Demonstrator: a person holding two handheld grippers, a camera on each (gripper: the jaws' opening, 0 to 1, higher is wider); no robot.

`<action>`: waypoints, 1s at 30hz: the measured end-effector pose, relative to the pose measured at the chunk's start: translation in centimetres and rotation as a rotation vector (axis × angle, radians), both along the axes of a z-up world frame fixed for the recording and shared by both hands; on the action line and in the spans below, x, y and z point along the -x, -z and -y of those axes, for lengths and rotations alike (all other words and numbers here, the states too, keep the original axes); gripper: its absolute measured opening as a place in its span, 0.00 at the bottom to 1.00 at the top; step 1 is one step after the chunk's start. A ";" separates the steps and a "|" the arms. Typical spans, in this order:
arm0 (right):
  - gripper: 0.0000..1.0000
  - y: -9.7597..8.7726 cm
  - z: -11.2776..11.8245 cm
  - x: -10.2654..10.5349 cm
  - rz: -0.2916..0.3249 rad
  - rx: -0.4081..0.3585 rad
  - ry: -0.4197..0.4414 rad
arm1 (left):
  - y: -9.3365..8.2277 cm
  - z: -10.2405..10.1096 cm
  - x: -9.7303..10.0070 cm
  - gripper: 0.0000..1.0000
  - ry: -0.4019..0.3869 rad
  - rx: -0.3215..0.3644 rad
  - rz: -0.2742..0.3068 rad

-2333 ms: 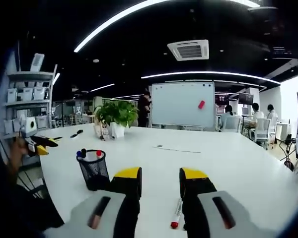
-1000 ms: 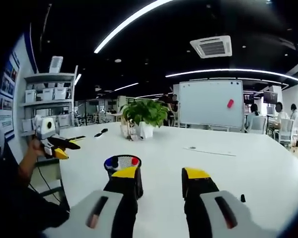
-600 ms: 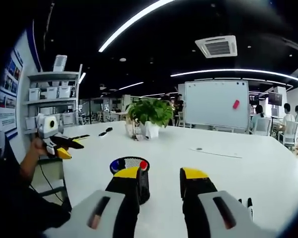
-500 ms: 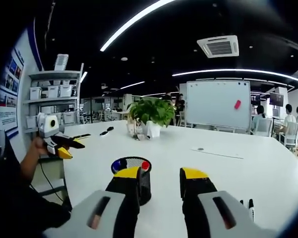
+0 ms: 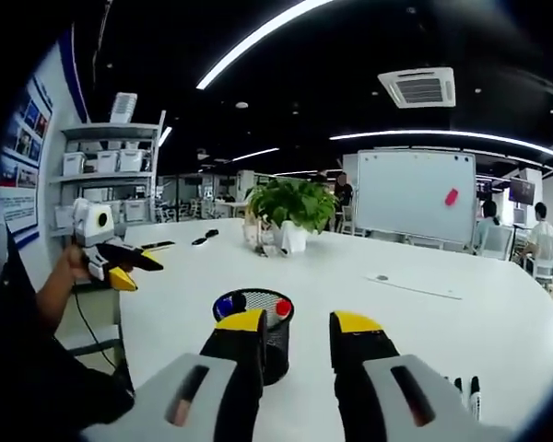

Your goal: Pick up the whiteboard markers from the pen holder and place them facing the whiteboard neatly

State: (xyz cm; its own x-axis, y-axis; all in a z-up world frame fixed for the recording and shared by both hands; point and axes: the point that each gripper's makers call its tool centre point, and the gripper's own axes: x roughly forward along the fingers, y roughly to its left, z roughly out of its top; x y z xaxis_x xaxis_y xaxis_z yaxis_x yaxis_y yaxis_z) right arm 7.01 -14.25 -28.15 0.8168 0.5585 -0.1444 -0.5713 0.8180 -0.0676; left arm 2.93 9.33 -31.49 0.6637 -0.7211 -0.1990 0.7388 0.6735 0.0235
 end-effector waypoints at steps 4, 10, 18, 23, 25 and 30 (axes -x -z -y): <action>0.28 0.5 -0.5 -0.7 -0.017 -0.005 -0.014 | 0.0 0.0 0.1 0.47 0.002 -0.001 0.001; 0.28 0.9 -1.4 -1.6 -0.022 -0.022 -0.041 | -0.1 -0.2 0.0 0.47 -0.003 0.002 0.002; 0.28 1.7 -2.3 -2.0 -0.021 -0.018 -0.076 | 0.1 -0.2 0.0 0.47 -0.002 0.001 -0.003; 0.27 1.4 -3.2 -1.8 -0.007 -0.015 -0.108 | 0.1 -0.2 0.0 0.47 -0.003 0.002 -0.003; 0.26 1.4 -3.7 -1.9 -0.004 -0.004 -0.115 | 0.1 -0.2 0.0 0.47 -0.002 0.002 -0.004; 0.25 1.5 -4.3 -1.9 -0.003 0.008 -0.137 | 0.2 -0.2 0.0 0.47 -0.003 0.002 -0.004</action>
State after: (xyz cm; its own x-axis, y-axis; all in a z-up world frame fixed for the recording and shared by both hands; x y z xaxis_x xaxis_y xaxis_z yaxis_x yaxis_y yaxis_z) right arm 8.89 -9.96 -29.60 0.7325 0.6636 -0.1518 -0.6778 0.7316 -0.0723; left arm 2.93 9.57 -31.66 0.6648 -0.7196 -0.2006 0.7370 0.6756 0.0192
